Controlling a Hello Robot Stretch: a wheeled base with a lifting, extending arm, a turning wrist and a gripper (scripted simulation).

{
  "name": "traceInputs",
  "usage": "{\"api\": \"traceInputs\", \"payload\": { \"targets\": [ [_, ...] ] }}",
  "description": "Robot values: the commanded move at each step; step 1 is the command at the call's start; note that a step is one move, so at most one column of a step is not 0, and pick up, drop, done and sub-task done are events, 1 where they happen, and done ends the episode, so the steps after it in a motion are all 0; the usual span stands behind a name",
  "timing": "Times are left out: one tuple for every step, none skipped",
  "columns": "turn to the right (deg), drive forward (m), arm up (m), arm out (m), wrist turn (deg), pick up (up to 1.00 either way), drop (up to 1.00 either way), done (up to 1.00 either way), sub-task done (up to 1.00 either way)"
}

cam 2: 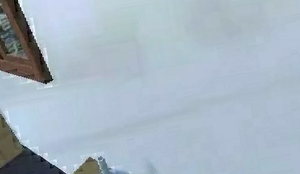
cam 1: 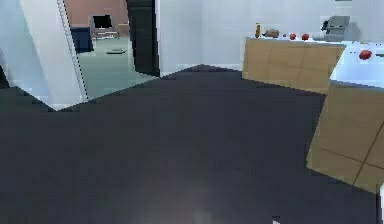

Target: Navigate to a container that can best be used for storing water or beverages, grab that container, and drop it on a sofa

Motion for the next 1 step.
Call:
{"api": "traceInputs", "payload": {
  "targets": [
    [-33.0,0.00,0.00,0.00,0.0,0.00,0.00,0.00,0.00]
  ]
}}
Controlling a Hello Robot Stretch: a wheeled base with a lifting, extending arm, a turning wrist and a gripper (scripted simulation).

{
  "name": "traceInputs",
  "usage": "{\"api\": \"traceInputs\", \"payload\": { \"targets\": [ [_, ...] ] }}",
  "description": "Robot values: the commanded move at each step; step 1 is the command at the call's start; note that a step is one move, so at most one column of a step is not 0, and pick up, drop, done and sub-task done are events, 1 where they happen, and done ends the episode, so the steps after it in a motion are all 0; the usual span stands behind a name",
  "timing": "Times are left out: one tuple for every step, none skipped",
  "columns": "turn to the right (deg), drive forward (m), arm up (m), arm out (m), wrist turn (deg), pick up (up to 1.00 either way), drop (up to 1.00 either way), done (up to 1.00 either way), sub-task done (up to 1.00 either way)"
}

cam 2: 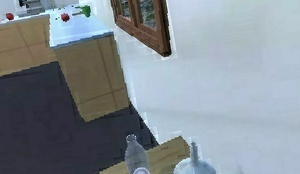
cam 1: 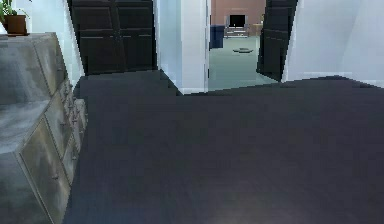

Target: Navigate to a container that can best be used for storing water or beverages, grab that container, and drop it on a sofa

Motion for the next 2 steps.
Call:
{"api": "traceInputs", "payload": {
  "targets": [
    [0.0,0.00,0.50,0.00,0.0,0.00,0.00,0.00,0.00],
    [0.0,0.00,0.18,0.00,0.0,0.00,0.00,0.00,0.00]
  ]
}}
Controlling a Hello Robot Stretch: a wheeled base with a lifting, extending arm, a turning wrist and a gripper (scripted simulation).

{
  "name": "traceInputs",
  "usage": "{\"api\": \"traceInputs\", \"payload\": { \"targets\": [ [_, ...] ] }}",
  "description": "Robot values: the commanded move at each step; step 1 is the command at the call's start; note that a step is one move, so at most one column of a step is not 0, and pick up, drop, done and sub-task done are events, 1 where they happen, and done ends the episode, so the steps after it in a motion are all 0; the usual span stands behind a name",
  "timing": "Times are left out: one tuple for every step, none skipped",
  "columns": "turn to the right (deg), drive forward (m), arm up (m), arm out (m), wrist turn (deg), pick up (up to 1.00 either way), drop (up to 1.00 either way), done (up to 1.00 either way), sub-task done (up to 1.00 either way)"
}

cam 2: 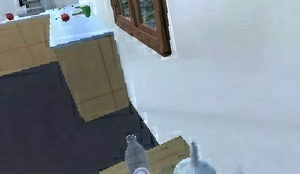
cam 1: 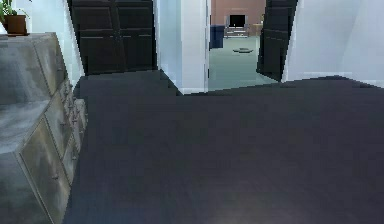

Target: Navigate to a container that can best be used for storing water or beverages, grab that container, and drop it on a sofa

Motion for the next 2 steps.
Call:
{"api": "traceInputs", "payload": {
  "targets": [
    [0.0,0.00,0.00,0.32,0.0,0.00,0.00,0.00,0.00],
    [0.0,0.00,0.00,0.00,45.0,0.00,0.00,0.00,0.00]
  ]
}}
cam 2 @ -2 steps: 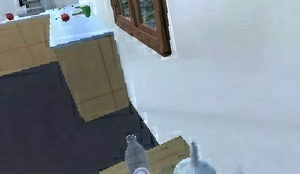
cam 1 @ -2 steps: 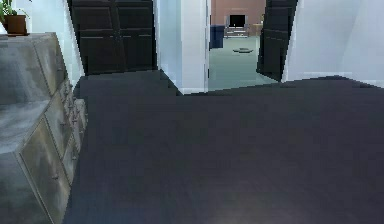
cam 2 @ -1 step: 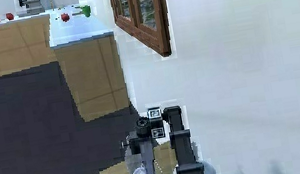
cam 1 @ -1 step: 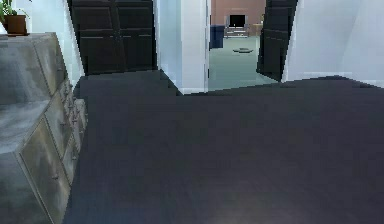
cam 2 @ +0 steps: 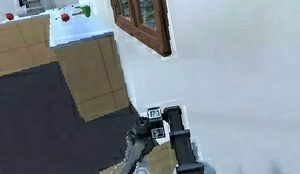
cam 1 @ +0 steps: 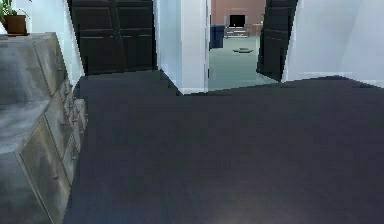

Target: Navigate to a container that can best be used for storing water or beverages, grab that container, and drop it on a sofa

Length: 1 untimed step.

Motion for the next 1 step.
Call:
{"api": "traceInputs", "payload": {
  "targets": [
    [0.0,0.00,0.00,0.00,45.0,0.00,0.00,0.00,0.00]
  ]
}}
